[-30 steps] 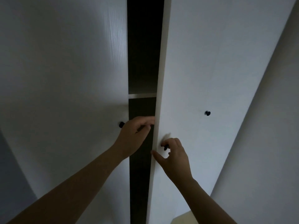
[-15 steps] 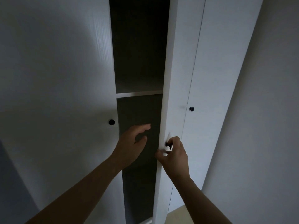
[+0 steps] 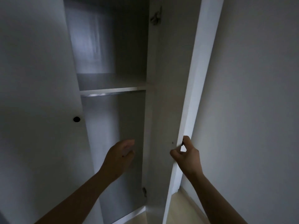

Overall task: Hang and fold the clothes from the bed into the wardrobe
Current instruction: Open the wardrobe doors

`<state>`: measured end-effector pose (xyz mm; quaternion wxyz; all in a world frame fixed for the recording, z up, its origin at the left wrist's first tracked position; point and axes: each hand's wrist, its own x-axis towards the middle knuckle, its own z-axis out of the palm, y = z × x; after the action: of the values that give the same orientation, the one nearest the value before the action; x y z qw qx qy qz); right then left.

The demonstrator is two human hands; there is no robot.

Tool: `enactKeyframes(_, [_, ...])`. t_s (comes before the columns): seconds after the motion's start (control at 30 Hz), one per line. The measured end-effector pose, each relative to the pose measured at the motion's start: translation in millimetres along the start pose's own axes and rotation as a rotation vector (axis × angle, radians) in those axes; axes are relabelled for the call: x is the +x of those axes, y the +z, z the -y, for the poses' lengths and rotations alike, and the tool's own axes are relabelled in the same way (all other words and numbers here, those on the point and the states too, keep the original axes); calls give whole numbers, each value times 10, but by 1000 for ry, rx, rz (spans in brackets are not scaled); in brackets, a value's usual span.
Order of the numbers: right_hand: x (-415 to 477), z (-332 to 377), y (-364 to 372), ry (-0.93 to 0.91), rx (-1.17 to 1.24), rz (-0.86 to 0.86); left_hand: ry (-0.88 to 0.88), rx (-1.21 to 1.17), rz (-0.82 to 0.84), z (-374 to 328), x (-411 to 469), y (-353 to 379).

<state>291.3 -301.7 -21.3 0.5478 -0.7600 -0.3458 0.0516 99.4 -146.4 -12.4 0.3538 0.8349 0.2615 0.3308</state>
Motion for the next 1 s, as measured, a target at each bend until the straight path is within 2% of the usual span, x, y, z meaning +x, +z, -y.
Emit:
enactKeyframes(0.27, [145,-364,-793,30,-43,-77,4,12,33,-498,-39,590])
enactKeyframes(0.37, [160,-453,-976,55,-25,-186,40,17,16,-638,-41,705])
enactKeyframes(0.47, [44,-490,-1020,-5,-27,-313,43,27,11,-705,-66,800])
enactKeyframes(0.53, [-17,-479,-1008,-69,-10,-323,20,43,13,-722,-67,851])
enactKeyframes(0.77, [-21,-354,-839,-181,-39,-109,-24,59,-40,-664,-94,818])
enactKeyframes(1.0, [107,-104,-136,-176,3,98,-128,76,-200,-266,-155,205])
